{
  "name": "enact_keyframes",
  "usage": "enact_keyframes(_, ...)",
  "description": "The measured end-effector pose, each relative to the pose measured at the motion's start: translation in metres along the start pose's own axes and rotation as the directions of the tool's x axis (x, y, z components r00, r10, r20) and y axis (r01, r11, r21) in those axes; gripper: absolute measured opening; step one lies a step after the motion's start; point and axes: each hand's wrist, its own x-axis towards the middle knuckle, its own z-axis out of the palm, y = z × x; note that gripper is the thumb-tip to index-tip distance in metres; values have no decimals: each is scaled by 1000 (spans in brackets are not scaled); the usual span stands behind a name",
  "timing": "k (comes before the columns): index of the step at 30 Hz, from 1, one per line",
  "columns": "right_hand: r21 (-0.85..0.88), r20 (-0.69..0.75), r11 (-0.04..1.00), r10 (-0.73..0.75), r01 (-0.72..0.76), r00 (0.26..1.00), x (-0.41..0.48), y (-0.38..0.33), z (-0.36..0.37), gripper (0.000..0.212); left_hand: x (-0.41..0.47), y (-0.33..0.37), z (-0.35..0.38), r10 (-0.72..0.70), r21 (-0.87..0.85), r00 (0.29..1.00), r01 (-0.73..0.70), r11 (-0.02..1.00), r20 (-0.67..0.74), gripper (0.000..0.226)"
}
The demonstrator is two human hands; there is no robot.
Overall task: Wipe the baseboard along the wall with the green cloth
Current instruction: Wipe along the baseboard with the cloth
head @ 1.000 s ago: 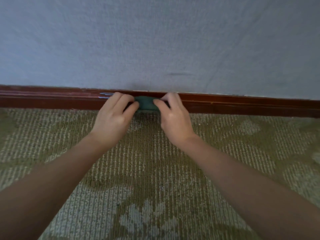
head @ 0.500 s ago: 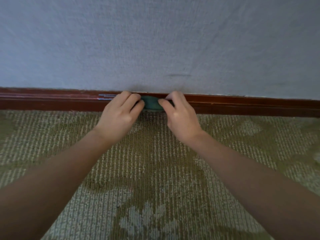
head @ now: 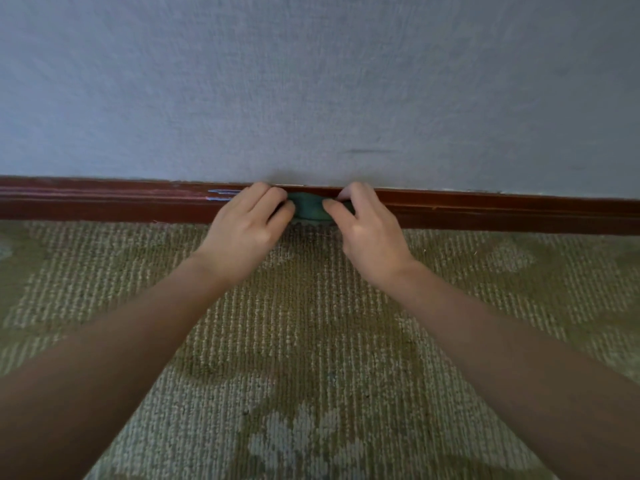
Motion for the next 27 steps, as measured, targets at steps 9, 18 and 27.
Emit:
enact_keyframes(9,14,-49,1000,2,-2,999,-7,-1,-6,31,4,2,3,61,-6,998,-61,998,34,17)
enact_keyframes(18,-42,-11,998,-40,40,999,-10,14,-11,36,15,16,2,-5,-38,999,6,999,37,18)
enact_keyframes(27,-2,-114,1000,-25,25,993,-4,-1,4,37,7,4,-4,-17,-33,998,19,999,58,25)
